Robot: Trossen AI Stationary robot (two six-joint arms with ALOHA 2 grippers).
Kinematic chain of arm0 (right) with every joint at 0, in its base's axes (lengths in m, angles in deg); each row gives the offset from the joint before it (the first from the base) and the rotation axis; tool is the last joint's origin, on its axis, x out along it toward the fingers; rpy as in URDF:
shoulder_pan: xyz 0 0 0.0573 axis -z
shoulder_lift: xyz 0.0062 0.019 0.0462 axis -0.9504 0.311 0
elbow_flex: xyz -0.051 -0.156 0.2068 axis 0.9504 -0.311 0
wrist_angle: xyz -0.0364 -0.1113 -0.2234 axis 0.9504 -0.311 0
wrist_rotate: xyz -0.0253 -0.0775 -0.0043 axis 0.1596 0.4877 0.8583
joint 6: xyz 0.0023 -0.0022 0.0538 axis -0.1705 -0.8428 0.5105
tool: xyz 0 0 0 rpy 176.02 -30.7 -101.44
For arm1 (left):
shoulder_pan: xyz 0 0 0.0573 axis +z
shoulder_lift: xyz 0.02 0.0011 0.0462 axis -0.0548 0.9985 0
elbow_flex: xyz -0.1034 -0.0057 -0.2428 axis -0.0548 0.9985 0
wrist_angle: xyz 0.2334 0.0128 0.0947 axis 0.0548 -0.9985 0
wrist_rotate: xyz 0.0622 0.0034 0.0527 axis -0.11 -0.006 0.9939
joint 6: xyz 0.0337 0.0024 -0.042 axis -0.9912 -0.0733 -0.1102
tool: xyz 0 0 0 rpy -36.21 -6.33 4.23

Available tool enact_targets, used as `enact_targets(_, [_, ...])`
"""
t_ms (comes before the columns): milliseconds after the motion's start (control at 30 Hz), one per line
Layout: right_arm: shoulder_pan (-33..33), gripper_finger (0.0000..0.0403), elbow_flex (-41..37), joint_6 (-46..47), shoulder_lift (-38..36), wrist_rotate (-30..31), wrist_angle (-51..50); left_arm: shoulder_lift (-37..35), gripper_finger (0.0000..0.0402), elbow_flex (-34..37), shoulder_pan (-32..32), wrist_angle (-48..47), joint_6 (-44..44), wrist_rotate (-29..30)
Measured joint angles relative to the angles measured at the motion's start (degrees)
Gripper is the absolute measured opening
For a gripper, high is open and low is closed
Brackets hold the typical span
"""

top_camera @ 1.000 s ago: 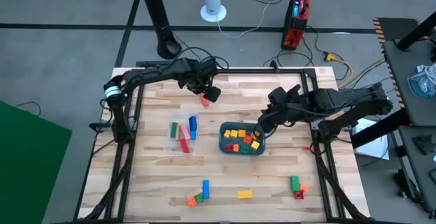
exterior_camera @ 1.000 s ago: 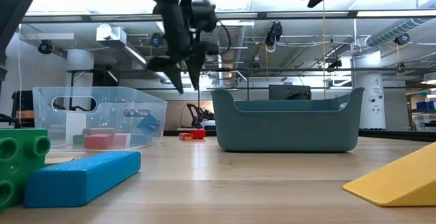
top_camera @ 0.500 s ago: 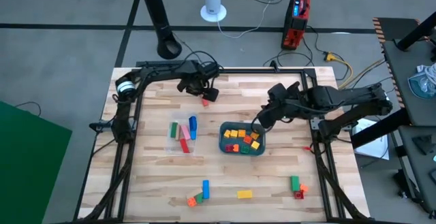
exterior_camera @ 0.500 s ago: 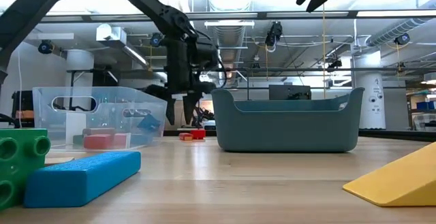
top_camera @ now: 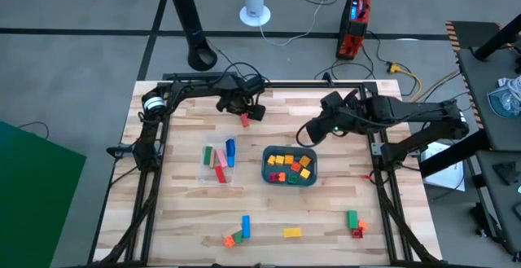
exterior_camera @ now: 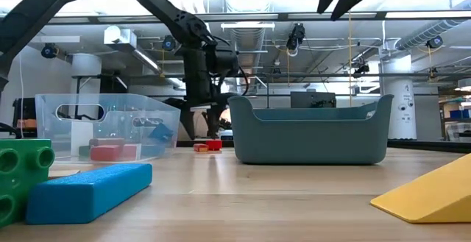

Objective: Sort blocks by size
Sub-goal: Put the orange rectangular block into the transparent bin

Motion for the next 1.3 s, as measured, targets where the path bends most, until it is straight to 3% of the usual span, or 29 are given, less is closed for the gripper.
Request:
enact_targets(767, [2.8,0.0195,0.0,-3.7,0.0,-1.6,0.0,0.0,0.0241,6.8,-0.2,7.6,0.5,0.9])
enact_targets(1067, [2.8,0.0187,0.0,-3.9,0.0,-1.6,0.0,-0.3,0.0211,8.8,-0.2,9.5,0.0,1.8])
enact_targets(1300, [2.8,0.0195,0.0,-3.9,0.0,-1.6,0.0,-0.3,0.0147,9.0,-0.3,9.2,-0.1,2.0])
